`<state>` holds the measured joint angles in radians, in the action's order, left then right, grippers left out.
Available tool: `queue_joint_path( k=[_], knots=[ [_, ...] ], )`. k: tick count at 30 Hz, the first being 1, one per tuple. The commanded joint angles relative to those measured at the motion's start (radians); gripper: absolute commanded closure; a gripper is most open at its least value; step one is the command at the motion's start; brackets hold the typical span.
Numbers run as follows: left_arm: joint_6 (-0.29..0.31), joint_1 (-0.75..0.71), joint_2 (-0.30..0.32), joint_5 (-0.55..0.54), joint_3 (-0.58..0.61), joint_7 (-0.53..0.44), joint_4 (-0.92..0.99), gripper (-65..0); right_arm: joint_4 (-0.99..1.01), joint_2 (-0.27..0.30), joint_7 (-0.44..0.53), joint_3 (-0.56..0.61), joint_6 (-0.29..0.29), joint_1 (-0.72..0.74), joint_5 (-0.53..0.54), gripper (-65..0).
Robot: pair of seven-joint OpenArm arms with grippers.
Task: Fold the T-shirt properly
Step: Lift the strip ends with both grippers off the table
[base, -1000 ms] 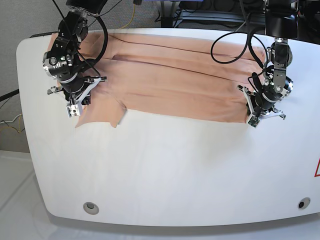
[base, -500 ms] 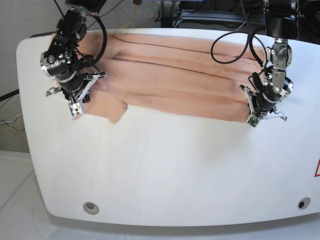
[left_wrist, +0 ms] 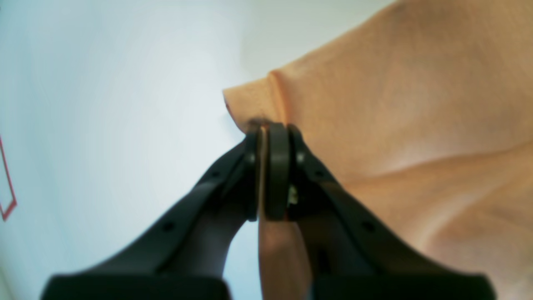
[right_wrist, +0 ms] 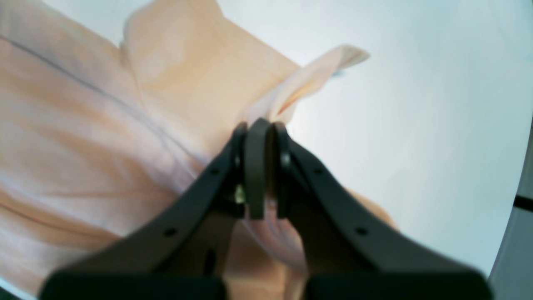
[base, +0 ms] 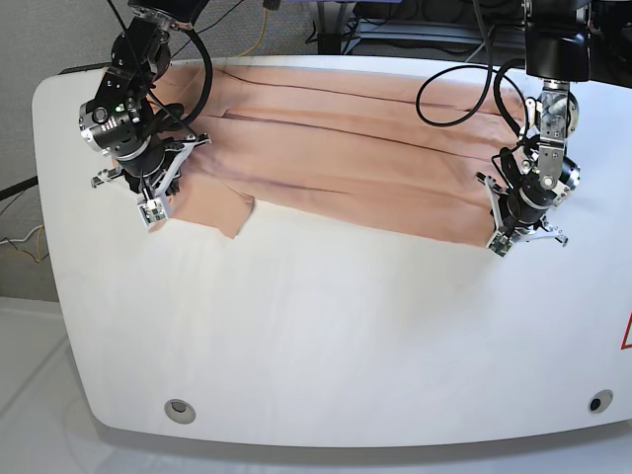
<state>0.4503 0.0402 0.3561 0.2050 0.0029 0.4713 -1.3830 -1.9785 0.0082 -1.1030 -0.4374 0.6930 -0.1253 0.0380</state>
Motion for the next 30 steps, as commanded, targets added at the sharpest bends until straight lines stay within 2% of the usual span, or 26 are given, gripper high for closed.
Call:
queue_joint_path(
  k=[1,14,21,30],
  knots=[
    [-0.011,0.028,0.019,0.007,-0.007,-0.019,-0.022,-1.7,-0.023,0.005,-0.002,-0.002,0.005,0.013,0.007,0.0],
    [-0.012,0.05,0.016,0.007,-0.007,-0.016,-0.017,-1.7,-0.029,0.005,-0.098,-0.004,0.005,0.02,0.007,0.0],
    [-0.012,0.05,0.014,0.009,0.001,-0.016,-0.012,-1.7,-0.029,0.005,-0.207,-0.008,0.005,0.046,0.007,0.0],
    [-0.014,0.05,0.011,0.007,0.029,-0.016,-0.005,-1.7,-0.029,0.005,-0.217,-0.01,0.005,0.019,0.009,0.0]
  ],
)
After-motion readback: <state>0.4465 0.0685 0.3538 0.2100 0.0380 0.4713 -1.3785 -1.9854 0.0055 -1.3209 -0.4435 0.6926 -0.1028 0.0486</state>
